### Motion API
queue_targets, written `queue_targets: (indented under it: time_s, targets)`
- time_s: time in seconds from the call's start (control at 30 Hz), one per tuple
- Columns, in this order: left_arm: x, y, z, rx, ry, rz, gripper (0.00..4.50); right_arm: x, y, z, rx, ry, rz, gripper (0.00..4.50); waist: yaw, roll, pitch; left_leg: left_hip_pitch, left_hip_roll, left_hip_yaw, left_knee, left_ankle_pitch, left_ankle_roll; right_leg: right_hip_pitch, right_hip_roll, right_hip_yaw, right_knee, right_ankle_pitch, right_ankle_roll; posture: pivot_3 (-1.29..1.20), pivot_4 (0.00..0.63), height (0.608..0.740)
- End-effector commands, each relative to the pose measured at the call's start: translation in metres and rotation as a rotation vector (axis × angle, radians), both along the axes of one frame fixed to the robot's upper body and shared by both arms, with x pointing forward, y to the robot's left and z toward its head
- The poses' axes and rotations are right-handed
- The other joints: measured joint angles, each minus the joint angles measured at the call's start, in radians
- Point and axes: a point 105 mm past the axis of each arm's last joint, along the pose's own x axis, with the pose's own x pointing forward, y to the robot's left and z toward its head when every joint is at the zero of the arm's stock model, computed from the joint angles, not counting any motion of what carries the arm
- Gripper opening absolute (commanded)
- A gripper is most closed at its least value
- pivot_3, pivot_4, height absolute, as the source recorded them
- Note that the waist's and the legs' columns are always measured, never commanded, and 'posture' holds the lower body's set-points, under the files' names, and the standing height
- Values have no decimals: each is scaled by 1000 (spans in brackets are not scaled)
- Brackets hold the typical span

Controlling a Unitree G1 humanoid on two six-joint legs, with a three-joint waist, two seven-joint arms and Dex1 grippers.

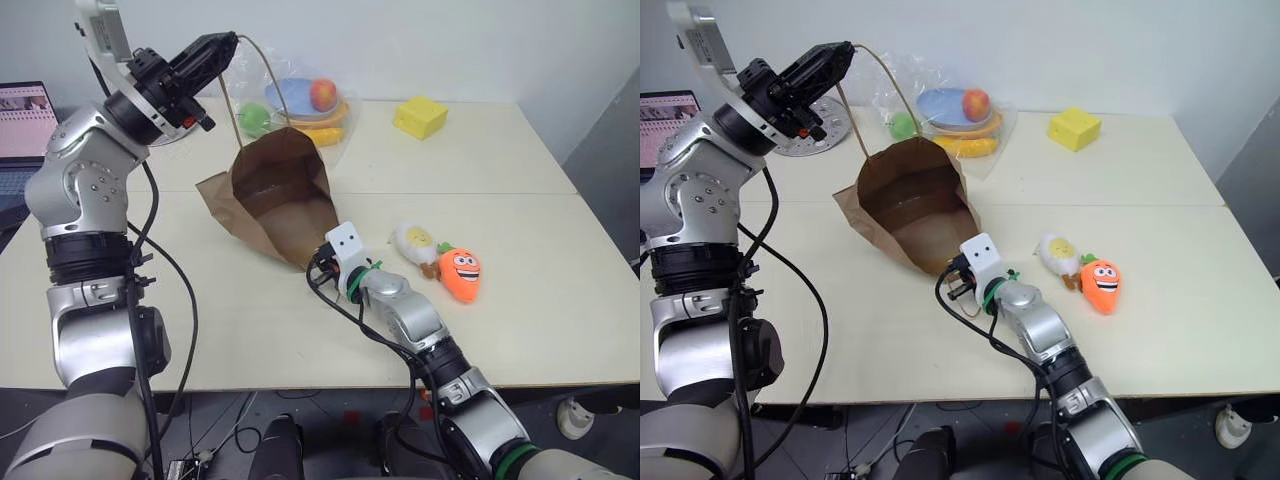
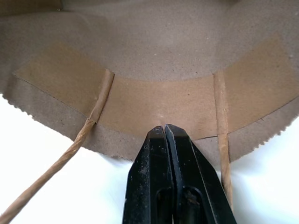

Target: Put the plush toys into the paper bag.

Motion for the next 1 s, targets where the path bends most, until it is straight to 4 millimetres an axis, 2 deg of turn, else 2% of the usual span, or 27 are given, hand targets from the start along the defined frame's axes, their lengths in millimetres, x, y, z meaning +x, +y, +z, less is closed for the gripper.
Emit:
queue_targets:
  time_s: [0.03, 0.13, 0.2, 0.3, 0.4, 0.47, 0.53, 0.63, 0.73, 0.9, 0.93, 1.0]
  targets:
    - [-10, 5, 29, -39, -108, 18, 0, 2, -17, -13, -33, 41, -63, 32, 0, 0, 0, 0, 0, 0, 0, 0, 0, 0, 0, 0, 0, 0, 0, 0, 150, 740]
    - [-6, -8, -3, 78, -37, -18, 0, 2, -15, -6, -7, 32, -68, 32, 0, 0, 0, 0, 0, 0, 0, 0, 0, 0, 0, 0, 0, 0, 0, 0, 150, 740]
    - [-6, -15, -22, 115, 9, -47, 0, 1, -10, 7, 50, 4, -44, 32, -1, 0, 0, 0, 0, 0, 0, 0, 0, 0, 0, 0, 0, 0, 0, 0, 150, 740]
    - [-10, -22, -34, 136, 28, -85, 0, -4, -4, 43, 164, -94, 9, 32, -1, -1, 1, -1, 0, 0, 0, 0, 0, 0, 0, 0, 0, 1, -1, 0, 150, 740]
    - [-16, -29, -48, 186, 43, -131, 0, -19, -4, 80, 253, -190, 90, 32, -3, -1, 1, -2, 0, 0, 0, 0, 0, -2, 0, 0, 0, 1, -1, 0, 150, 740]
    - [-17, -30, -53, 198, 51, -148, 0, -32, -10, 97, 270, -237, 144, 32, -3, -1, 1, -2, 0, 0, -1, 0, 0, -2, 0, 0, 0, 1, -1, 0, 150, 740]
    - [-17, -29, -57, 219, 55, -154, 0, -37, -17, 103, 267, -254, 152, 32, -2, -1, 1, -2, 0, -1, -2, 0, 0, -2, 0, -1, 0, 1, -1, 0, 150, 740]
    - [-16, -26, -55, 219, 55, -149, 0, -45, -37, 114, 282, -276, 140, 626, -1, -1, 1, -1, 0, -1, -3, 0, 0, -2, 0, -1, -1, 0, -1, 0, 150, 740]
    - [-17, -25, -54, 223, 59, -158, 0, -48, -58, 122, 303, -290, 95, 1676, -1, -1, 1, -2, 0, 0, -3, 0, 0, -2, 0, -1, -2, 0, -1, 0, 150, 740]
    - [-19, -24, -55, 229, 65, -173, 0, -44, -80, 124, 260, -307, 8, 3456, -1, -1, 1, -1, 0, 0, -3, 0, 0, -2, 0, -1, -1, 0, 0, 0, 150, 740]
    - [-20, -24, -54, 234, 66, -178, 0, -36, -95, 116, 198, -304, -65, 3831, -1, -1, 1, -1, 0, 0, -3, 0, 0, -2, 0, 0, -1, 0, 0, 0, 150, 740]
    - [-21, -23, -51, 235, 65, -184, 0, -18, -124, 83, 49, -229, -207, 4488, -1, -1, 1, -2, 0, 0, -3, 0, 0, -2, 0, -1, -2, 0, 0, 0, 150, 740]
